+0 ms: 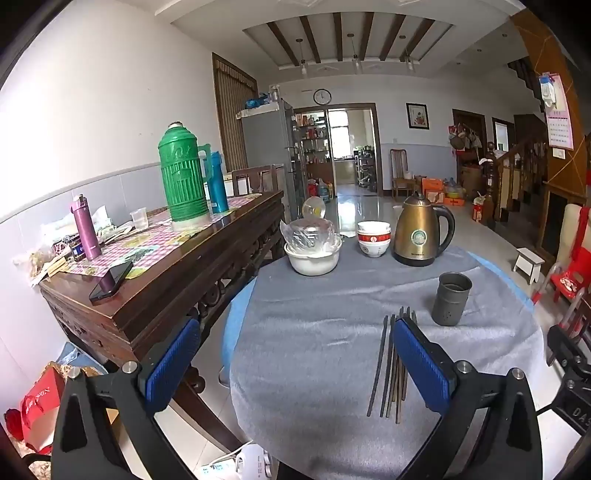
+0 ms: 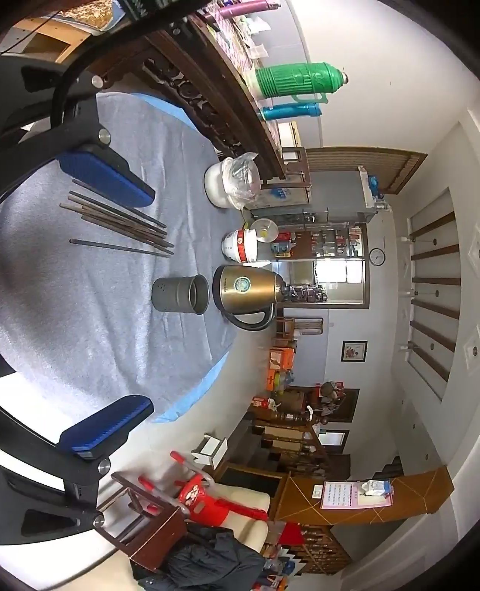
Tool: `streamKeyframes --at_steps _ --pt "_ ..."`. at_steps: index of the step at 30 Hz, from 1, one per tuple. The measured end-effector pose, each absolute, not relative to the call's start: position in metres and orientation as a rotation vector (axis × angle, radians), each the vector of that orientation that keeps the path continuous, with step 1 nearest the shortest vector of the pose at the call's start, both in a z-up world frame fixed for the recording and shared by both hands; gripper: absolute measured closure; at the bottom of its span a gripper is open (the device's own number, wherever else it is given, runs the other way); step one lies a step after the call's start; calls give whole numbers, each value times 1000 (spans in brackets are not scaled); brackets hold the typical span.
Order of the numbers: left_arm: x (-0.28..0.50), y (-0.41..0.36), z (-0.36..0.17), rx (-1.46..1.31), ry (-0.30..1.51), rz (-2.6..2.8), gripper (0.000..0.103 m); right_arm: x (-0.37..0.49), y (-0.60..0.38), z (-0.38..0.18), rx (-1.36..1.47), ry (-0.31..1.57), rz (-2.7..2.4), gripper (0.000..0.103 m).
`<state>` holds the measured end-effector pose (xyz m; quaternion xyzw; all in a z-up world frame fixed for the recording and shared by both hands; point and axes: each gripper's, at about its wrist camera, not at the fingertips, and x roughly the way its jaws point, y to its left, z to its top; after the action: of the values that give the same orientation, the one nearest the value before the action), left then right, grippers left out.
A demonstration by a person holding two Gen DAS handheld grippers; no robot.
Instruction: Organize utensils
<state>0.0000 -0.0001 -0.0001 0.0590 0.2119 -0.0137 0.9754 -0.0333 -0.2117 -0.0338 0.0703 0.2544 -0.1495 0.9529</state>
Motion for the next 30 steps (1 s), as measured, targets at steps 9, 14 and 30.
streamKeyframes --at_steps 9,14,30 --pt "-2 0 1 128 423 -38 0 -37 -212 -29 141 511 -306 0" --pt "-2 -3 -3 137 429 -45 0 -38 -213 -29 146 515 -302 0" --pt "-3 -2 -6 123 410 -54 0 -36 -212 -33 152 527 -298 0"
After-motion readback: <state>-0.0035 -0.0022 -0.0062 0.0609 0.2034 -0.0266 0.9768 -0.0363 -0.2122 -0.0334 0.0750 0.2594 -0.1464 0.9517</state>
